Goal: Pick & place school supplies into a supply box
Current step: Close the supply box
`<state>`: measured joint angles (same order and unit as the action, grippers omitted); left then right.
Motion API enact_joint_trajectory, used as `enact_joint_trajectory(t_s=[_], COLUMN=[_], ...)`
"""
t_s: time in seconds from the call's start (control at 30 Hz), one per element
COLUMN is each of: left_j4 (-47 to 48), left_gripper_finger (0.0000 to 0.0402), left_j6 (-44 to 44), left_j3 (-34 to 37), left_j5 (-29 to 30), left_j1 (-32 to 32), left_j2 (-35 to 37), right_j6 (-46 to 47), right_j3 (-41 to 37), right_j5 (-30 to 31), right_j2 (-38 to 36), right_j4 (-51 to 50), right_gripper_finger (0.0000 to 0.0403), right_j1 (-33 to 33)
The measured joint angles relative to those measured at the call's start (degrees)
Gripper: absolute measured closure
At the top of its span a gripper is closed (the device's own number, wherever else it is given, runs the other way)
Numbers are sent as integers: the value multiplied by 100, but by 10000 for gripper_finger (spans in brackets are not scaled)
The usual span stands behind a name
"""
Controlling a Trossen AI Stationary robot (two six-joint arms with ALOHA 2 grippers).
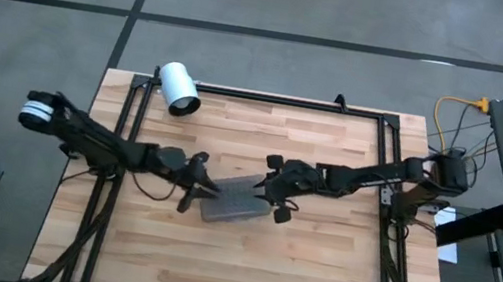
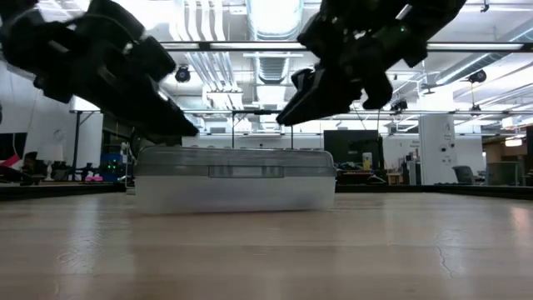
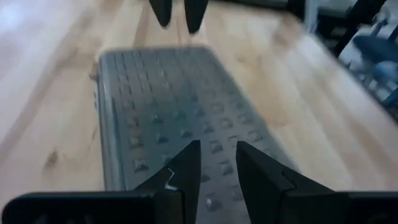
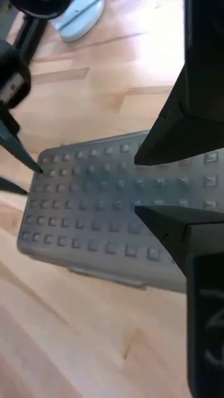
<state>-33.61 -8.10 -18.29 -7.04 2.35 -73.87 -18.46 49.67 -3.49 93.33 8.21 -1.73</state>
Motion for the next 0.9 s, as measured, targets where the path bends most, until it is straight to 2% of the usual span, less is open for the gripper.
enact_joint_trajectory(t_s=[0.13, 0.33, 0.9], left_j4=[366, 723, 772], left_gripper_finger=[315, 315, 315], left_j6=[106, 180, 182], left_j3=[-474, -940, -846], left_j5=[-37, -60, -88], left_j1=[0, 36, 103], left_j2=[-661, -1086, -1036], right_j6=[26, 78, 511], right_j3=[91, 102, 84], right_j5=[-85, -310, -335], right_j2=[130, 228, 242], right_j4=[-57, -86, -830], right_gripper_finger=[302, 301, 302], right_j1=[53, 67, 321])
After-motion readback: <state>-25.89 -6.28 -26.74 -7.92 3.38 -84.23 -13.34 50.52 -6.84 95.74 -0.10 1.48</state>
